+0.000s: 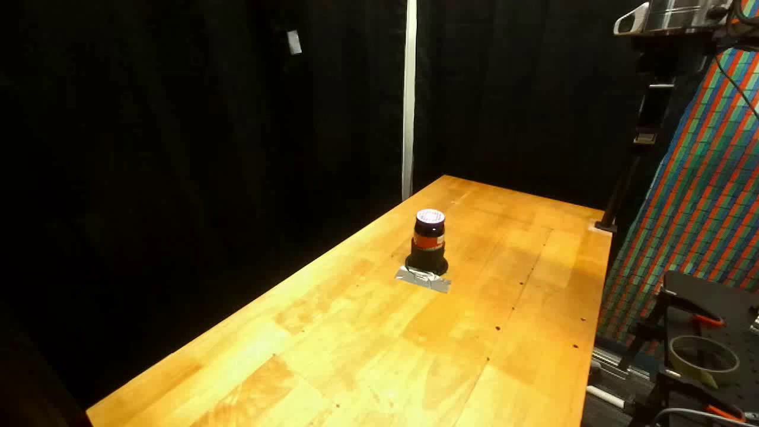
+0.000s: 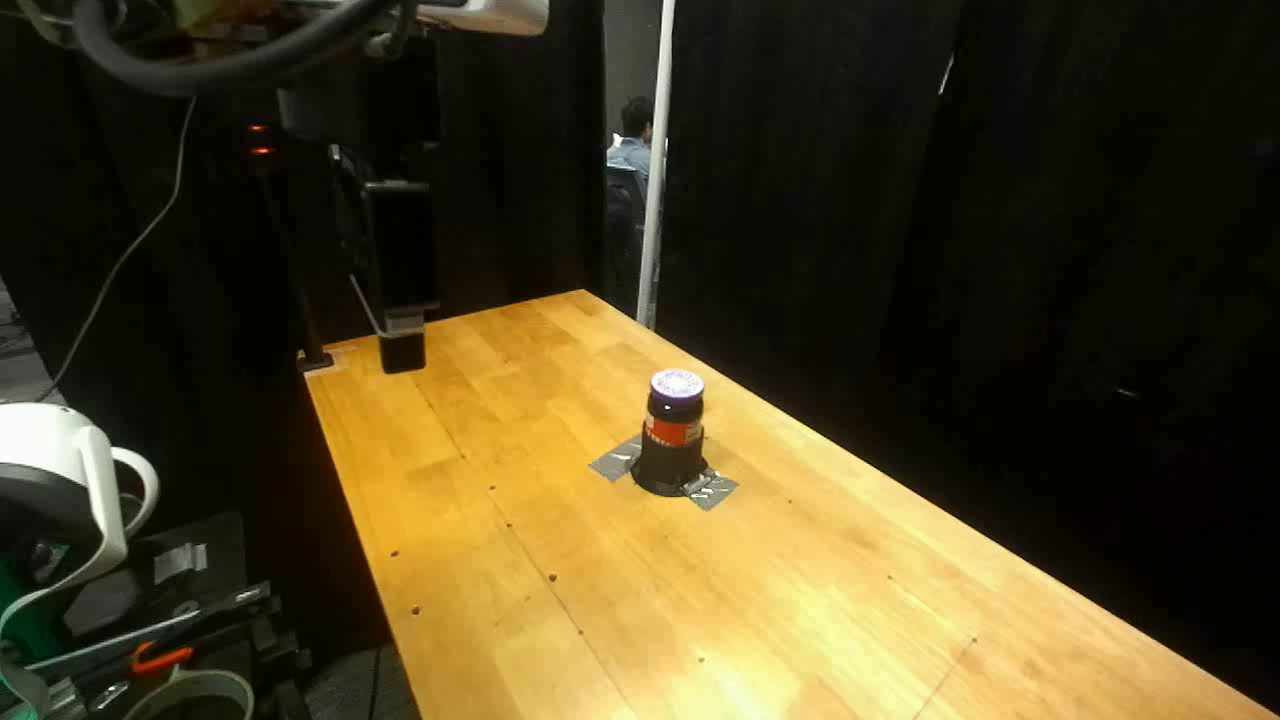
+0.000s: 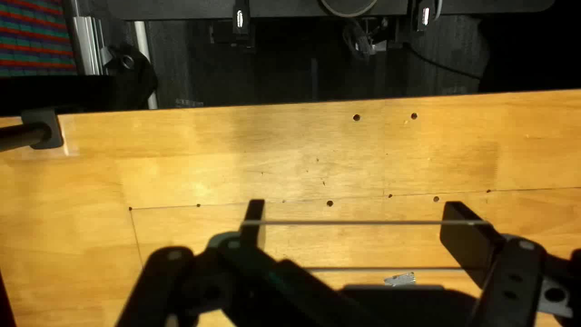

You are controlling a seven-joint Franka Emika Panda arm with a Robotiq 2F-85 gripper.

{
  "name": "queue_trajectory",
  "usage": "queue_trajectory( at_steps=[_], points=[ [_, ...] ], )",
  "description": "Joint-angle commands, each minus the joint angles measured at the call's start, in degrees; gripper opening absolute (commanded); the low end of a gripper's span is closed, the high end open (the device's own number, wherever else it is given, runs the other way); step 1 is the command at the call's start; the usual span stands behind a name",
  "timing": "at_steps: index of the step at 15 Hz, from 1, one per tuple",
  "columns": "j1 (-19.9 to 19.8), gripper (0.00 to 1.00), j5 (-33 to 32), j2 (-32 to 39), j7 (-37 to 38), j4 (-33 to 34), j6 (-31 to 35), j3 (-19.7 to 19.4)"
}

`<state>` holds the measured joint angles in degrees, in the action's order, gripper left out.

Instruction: Put the rubber band around the brown cup

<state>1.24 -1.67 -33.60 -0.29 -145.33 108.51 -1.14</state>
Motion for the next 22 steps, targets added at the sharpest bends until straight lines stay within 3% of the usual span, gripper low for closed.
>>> queue_trajectory(
  at_steps=[1, 7, 10, 14, 22],
  points=[
    [-0.4, 1.0, 0.2, 0.0, -0.2, 0.2, -0.1, 0.4],
    [-0.3, 1.0, 0.2, 1.0, 0.3, 0.4, 1.7, 0.8],
    [0.7, 1.0, -1.5, 13.1, 0.9, 7.0, 12.7, 3.5],
    [1.2, 1.0, -1.3, 25.7, -1.1, 15.9, 20.8, 4.4],
    [1.6, 1.0, 0.8, 51.5, -4.5, 42.3, 17.1, 4.8]
  ],
)
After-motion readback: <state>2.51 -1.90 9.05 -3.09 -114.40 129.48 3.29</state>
